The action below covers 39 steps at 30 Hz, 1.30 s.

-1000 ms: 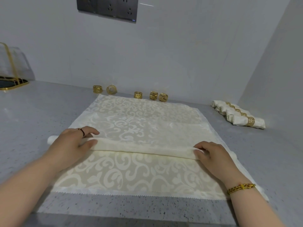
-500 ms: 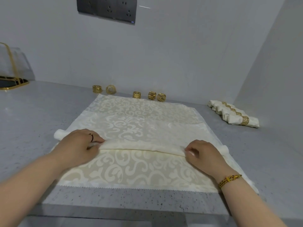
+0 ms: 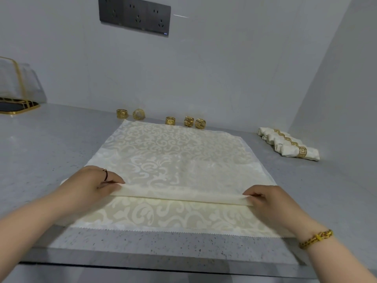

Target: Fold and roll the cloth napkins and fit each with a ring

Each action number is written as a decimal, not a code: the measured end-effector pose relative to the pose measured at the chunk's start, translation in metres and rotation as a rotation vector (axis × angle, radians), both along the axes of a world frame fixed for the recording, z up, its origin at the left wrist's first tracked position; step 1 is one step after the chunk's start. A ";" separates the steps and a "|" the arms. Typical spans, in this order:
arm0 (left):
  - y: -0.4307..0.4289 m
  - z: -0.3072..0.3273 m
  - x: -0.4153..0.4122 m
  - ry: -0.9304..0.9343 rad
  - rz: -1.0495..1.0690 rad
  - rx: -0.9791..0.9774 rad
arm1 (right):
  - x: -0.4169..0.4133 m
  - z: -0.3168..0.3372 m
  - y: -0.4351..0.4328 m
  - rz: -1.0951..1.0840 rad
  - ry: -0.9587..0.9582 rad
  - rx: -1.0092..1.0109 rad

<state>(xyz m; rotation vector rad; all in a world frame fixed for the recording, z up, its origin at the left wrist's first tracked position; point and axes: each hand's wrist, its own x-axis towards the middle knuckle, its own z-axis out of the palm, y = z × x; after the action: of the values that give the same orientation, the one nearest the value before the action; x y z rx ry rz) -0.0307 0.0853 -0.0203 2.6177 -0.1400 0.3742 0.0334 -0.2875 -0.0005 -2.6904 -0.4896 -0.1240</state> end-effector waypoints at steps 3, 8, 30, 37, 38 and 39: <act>0.005 0.000 0.009 0.092 0.024 -0.096 | 0.011 -0.001 0.003 0.007 0.050 0.065; -0.004 0.000 0.025 0.004 0.167 -0.006 | 0.024 -0.011 0.016 -0.021 -0.121 0.013; 0.010 0.001 0.011 0.155 0.058 -0.100 | 0.023 -0.003 0.003 -0.006 0.073 -0.036; 0.003 0.000 0.016 -0.002 0.151 0.052 | 0.034 -0.013 0.020 -0.028 -0.189 -0.116; 0.003 -0.001 0.015 -0.016 0.110 0.067 | 0.034 -0.014 0.021 -0.007 -0.207 -0.116; 0.004 -0.002 0.013 -0.008 0.065 0.080 | 0.032 -0.015 0.021 0.011 -0.199 -0.122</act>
<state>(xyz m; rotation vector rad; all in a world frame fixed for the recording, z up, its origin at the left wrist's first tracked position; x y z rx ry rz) -0.0180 0.0896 -0.0220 2.7051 -0.0739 0.4095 0.0655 -0.2665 -0.0158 -2.8086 -0.5895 -0.3731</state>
